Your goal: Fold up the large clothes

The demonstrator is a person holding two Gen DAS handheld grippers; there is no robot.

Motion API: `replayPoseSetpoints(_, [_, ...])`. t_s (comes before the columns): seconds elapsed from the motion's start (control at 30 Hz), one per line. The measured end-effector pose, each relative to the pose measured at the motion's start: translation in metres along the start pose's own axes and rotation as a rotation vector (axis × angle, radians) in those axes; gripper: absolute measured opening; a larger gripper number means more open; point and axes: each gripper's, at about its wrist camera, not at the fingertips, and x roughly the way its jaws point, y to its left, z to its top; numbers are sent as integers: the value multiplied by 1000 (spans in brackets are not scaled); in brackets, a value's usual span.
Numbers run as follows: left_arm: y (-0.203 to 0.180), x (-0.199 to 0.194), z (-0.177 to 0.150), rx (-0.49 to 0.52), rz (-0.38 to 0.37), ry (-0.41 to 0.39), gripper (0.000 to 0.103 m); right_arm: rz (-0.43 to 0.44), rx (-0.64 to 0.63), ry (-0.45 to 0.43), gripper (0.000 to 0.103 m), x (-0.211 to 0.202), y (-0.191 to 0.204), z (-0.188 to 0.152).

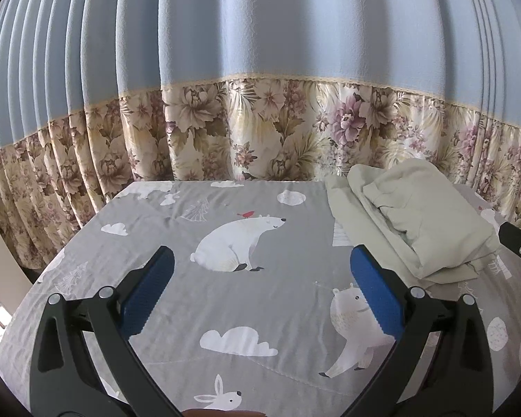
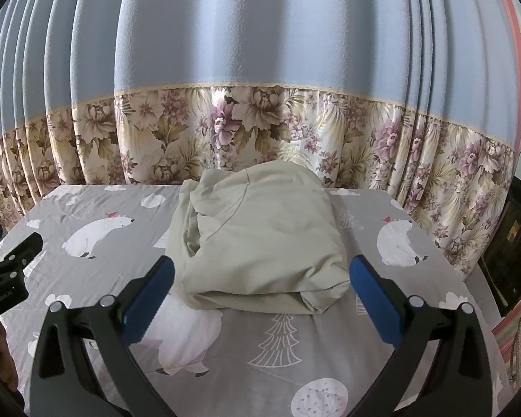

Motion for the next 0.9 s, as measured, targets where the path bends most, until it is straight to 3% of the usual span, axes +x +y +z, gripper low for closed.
replayPoseSetpoints(0.9, [-3, -1, 0, 2, 3, 4, 100, 8, -13, 4, 101, 1, 4, 0])
